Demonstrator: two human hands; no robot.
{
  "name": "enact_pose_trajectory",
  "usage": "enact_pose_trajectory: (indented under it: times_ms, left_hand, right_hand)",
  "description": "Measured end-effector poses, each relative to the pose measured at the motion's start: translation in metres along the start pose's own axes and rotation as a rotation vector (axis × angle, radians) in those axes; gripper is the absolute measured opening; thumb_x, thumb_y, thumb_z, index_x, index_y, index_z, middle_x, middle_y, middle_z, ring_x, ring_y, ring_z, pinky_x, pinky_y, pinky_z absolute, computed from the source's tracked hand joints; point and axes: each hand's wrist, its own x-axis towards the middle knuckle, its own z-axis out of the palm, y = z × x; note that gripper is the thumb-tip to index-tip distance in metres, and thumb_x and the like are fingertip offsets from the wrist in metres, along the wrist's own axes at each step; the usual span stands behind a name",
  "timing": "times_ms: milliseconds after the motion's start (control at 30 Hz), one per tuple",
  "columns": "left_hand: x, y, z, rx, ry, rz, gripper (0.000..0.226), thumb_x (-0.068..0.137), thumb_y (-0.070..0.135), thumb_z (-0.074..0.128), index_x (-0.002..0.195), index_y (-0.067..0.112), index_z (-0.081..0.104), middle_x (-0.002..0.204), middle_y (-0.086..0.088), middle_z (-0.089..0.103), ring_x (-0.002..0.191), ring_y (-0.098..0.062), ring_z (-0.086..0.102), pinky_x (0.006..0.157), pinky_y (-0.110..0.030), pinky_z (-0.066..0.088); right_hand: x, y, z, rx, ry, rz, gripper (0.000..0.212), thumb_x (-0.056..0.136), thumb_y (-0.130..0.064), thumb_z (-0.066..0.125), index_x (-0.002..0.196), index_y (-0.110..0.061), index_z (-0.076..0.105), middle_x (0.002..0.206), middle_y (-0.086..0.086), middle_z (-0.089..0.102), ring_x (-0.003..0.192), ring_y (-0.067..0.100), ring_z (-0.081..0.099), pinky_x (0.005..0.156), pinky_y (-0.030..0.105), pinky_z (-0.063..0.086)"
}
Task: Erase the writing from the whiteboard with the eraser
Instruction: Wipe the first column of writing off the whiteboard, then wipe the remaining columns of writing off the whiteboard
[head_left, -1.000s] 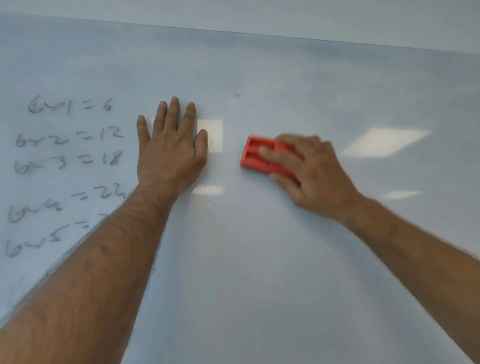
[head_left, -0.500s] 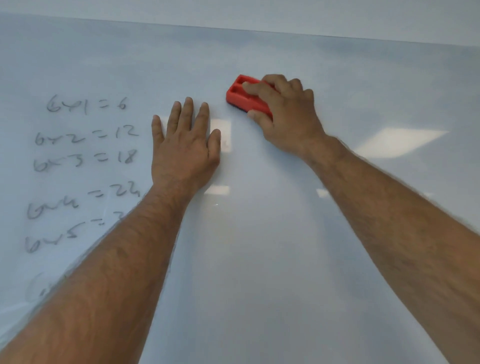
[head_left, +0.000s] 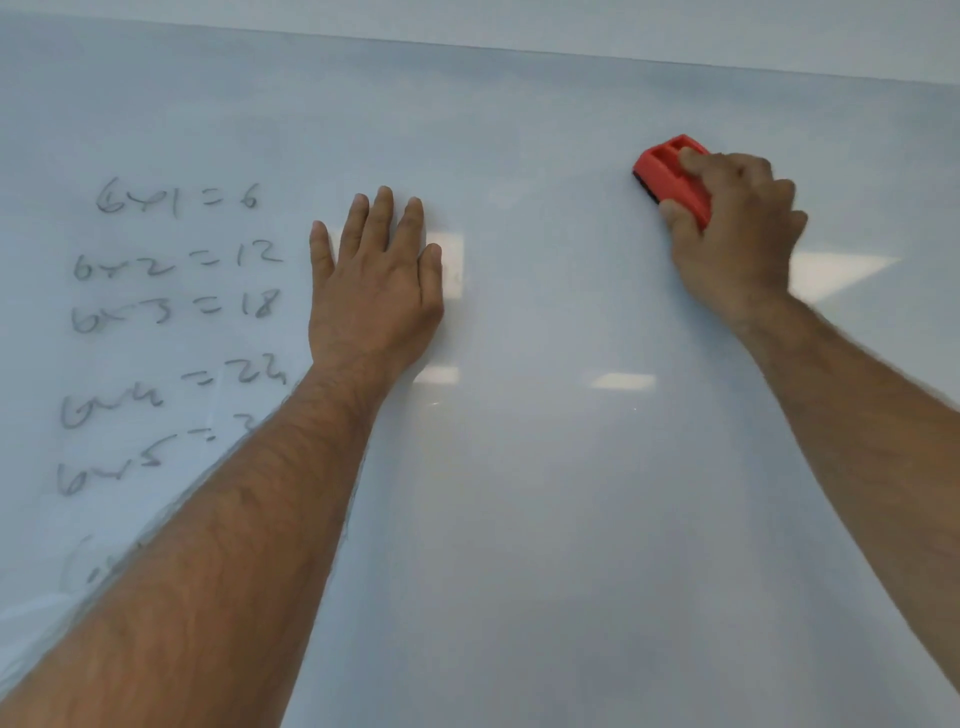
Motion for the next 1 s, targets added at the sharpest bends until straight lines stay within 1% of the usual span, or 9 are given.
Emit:
enact_pose_trajectory:
  times_ms: [133, 267, 433, 533, 667, 700, 767, 867, 1000]
  left_hand:
    - [-0.003, -0.001, -0.002, -0.251, 0.122, -0.014, 0.052, 0.108, 0.036, 0.023, 0.158, 0.022, 0.028, 0.162, 0.002, 0.033, 0.152, -0.013, 0.019, 0.126, -0.041, 0.003]
    - [-0.011, -0.004, -0.011, -0.541, 0.247, 0.022, 0.049, 0.105, 0.036, 0.033, 0.151, 0.021, 0.043, 0.151, 0.003, 0.049, 0.141, -0.012, 0.039, 0.120, -0.039, 0.027]
    - [-0.030, -0.003, -0.016, -0.285, 0.229, 0.428, 0.066, 0.096, 0.053, 0.048, 0.141, 0.005, 0.052, 0.134, -0.012, 0.060, 0.124, -0.030, 0.054, 0.105, -0.041, 0.040]
    - [-0.047, -0.003, -0.018, -0.168, 0.173, 0.519, 0.084, 0.086, 0.071, 0.047, 0.138, 0.005, 0.056, 0.124, -0.012, 0.063, 0.110, -0.032, 0.058, 0.093, -0.042, 0.041]
    - [-0.074, -0.002, -0.021, -0.045, 0.090, 0.643, 0.091, 0.084, 0.077, 0.050, 0.136, 0.002, 0.057, 0.107, -0.009, 0.065, 0.089, -0.029, 0.058, 0.080, -0.042, 0.041]
    - [-0.078, -0.003, -0.022, -0.018, 0.089, 0.650, 0.090, 0.085, 0.074, 0.052, 0.137, 0.001, 0.055, 0.104, -0.009, 0.064, 0.086, -0.029, 0.057, 0.078, -0.042, 0.042]
    - [-0.080, -0.006, -0.026, 0.034, 0.099, 0.645, 0.089, 0.089, 0.070, 0.049, 0.141, -0.001, 0.052, 0.102, -0.011, 0.064, 0.083, -0.030, 0.057, 0.075, -0.042, 0.042]
    - [-0.074, -0.019, -0.039, 0.085, 0.108, 0.624, 0.084, 0.093, 0.068, 0.043, 0.141, -0.001, 0.052, 0.104, -0.014, 0.064, 0.083, -0.032, 0.057, 0.074, -0.044, 0.043]
    - [-0.059, -0.053, -0.060, 0.166, 0.126, 0.396, 0.078, 0.097, 0.063, 0.038, 0.146, 0.002, 0.044, 0.115, -0.019, 0.060, 0.092, -0.037, 0.055, 0.079, -0.047, 0.040]
  right_hand:
    - [-0.023, -0.060, 0.010, 0.027, -0.077, -0.222, 0.050, 0.098, -0.042, 0.059, 0.147, -0.035, 0.055, 0.150, 0.004, 0.052, 0.128, 0.039, 0.051, 0.103, 0.049, 0.040]
    - [-0.065, -0.094, 0.008, 0.088, -0.174, -0.543, 0.049, 0.097, -0.043, 0.059, 0.144, -0.032, 0.060, 0.145, 0.008, 0.058, 0.117, 0.040, 0.058, 0.094, 0.050, 0.044]
    - [-0.103, -0.077, -0.005, 0.196, -0.245, -0.781, 0.052, 0.087, -0.035, 0.073, 0.135, -0.017, 0.067, 0.135, 0.007, 0.067, 0.106, 0.035, 0.064, 0.087, 0.050, 0.048]
    - [-0.120, -0.072, -0.011, 0.389, -0.339, -0.713, 0.061, 0.081, -0.030, 0.082, 0.131, -0.022, 0.049, 0.131, 0.003, 0.069, 0.107, 0.028, 0.065, 0.093, 0.046, 0.047]
    - [-0.135, -0.075, -0.015, 0.535, -0.303, -0.688, 0.068, 0.079, -0.028, 0.079, 0.134, -0.017, 0.041, 0.134, -0.002, 0.059, 0.110, 0.012, 0.055, 0.101, 0.017, 0.037]
    - [-0.136, -0.077, -0.015, 0.548, -0.280, -0.697, 0.070, 0.080, -0.028, 0.079, 0.137, -0.014, 0.040, 0.135, 0.000, 0.058, 0.112, 0.013, 0.054, 0.102, 0.016, 0.037]
    - [-0.138, -0.080, -0.014, 0.551, -0.225, -0.667, 0.079, 0.082, -0.032, 0.081, 0.144, -0.012, 0.037, 0.142, 0.007, 0.058, 0.123, 0.017, 0.053, 0.107, 0.024, 0.040]
    - [-0.135, -0.089, -0.012, 0.601, -0.176, -0.495, 0.102, 0.075, -0.038, 0.089, 0.152, -0.016, 0.026, 0.156, 0.010, 0.043, 0.145, 0.024, 0.042, 0.121, 0.033, 0.036]
    - [-0.136, -0.110, -0.004, 0.683, -0.111, -0.277, 0.086, 0.083, -0.024, 0.071, 0.156, -0.007, 0.029, 0.161, 0.016, 0.038, 0.151, 0.030, 0.037, 0.125, 0.047, 0.033]
